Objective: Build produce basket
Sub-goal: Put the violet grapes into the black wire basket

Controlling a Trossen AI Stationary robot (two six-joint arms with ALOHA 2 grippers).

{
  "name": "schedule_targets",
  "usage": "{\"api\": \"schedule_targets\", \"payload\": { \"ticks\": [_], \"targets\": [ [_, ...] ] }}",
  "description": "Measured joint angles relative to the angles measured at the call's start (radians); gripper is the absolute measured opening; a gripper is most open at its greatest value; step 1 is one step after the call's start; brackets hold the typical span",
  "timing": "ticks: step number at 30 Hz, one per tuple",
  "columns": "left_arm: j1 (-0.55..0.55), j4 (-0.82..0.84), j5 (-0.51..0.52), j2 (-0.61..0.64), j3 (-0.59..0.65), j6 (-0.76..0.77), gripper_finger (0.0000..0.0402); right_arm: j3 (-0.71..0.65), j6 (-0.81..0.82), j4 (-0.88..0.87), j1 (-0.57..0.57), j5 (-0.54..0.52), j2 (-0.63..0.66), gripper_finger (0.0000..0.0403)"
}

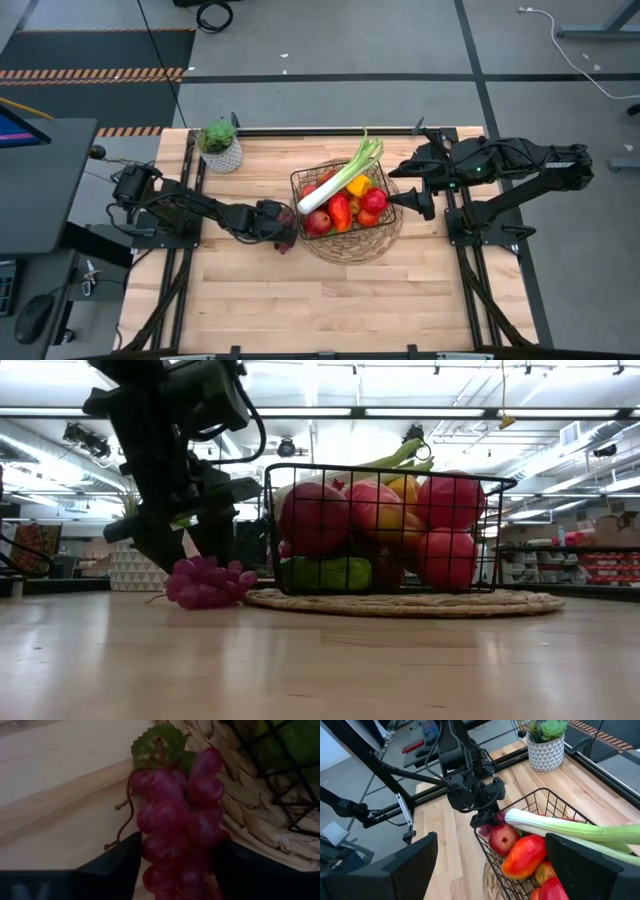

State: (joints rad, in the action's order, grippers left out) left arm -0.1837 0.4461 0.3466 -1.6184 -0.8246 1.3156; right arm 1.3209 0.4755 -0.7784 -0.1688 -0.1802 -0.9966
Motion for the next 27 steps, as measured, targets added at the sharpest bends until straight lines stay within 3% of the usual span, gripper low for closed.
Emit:
{"api": "schedule_targets", "payload": {
  "ticks": [10, 18, 27],
  "targets": [
    [-0.013, 0.027, -0.009, 0.004, 0.0, -0.049, 0.0129, 0.0, 0.0, 0.0, 0.0, 0.002, 0.0, 0.037],
    [-0.013, 0.107, -0.027, 0.085, 0.003, -0.129, 0.0119, 0.0, -0.003, -0.001, 0.0, 0.005, 0.0, 0.037],
    [-0.024, 0.244, 0.015, 0.32, 0.003, -0.242, 0.0119, 0.0, -0.007, -0.001, 0.0, 0.005, 0.0, 0.037]
  ]
}}
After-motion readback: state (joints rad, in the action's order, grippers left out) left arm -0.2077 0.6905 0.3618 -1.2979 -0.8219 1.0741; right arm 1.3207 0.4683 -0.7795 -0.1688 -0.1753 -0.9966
